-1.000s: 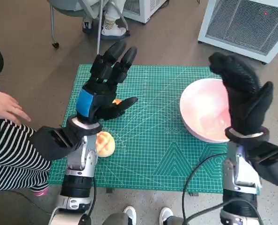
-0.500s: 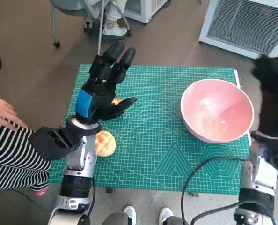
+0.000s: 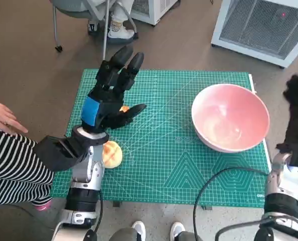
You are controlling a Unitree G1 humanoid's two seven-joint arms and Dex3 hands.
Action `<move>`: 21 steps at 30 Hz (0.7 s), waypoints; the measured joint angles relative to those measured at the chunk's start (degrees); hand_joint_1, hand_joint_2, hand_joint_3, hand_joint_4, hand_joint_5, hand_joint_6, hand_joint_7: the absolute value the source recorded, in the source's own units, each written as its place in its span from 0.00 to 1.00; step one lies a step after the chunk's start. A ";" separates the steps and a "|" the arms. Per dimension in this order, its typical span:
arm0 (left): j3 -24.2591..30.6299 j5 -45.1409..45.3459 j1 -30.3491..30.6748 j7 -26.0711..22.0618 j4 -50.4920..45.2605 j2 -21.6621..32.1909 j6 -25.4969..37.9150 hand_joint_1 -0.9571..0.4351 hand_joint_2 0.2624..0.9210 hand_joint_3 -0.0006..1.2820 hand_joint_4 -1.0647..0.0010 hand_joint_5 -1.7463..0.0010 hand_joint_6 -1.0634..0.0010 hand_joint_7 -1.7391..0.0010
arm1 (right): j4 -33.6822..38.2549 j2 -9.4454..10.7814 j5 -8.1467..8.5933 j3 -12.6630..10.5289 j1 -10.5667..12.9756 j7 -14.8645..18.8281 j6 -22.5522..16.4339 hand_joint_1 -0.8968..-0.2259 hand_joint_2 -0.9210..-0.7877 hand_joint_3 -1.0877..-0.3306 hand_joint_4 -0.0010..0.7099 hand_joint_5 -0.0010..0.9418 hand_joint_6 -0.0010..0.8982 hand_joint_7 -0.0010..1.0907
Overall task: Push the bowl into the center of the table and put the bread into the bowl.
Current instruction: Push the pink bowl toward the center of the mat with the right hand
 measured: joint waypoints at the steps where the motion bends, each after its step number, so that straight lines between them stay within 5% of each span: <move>1: 0.00 0.00 0.00 0.05 0.00 0.00 -0.04 0.50 1.00 0.17 0.82 1.00 1.00 0.73 | 1.36 0.01 0.02 -0.04 -0.30 0.00 0.50 0.50 0.00 0.28 0.10 0.00 0.01 0.28; 21: 0.28 -0.01 0.66 0.08 -0.01 0.38 -0.56 0.50 1.00 0.17 0.82 1.00 0.99 0.74 | 9.81 5.28 2.03 -0.56 -3.10 4.31 7.74 0.45 0.00 0.35 0.09 0.00 0.06 0.24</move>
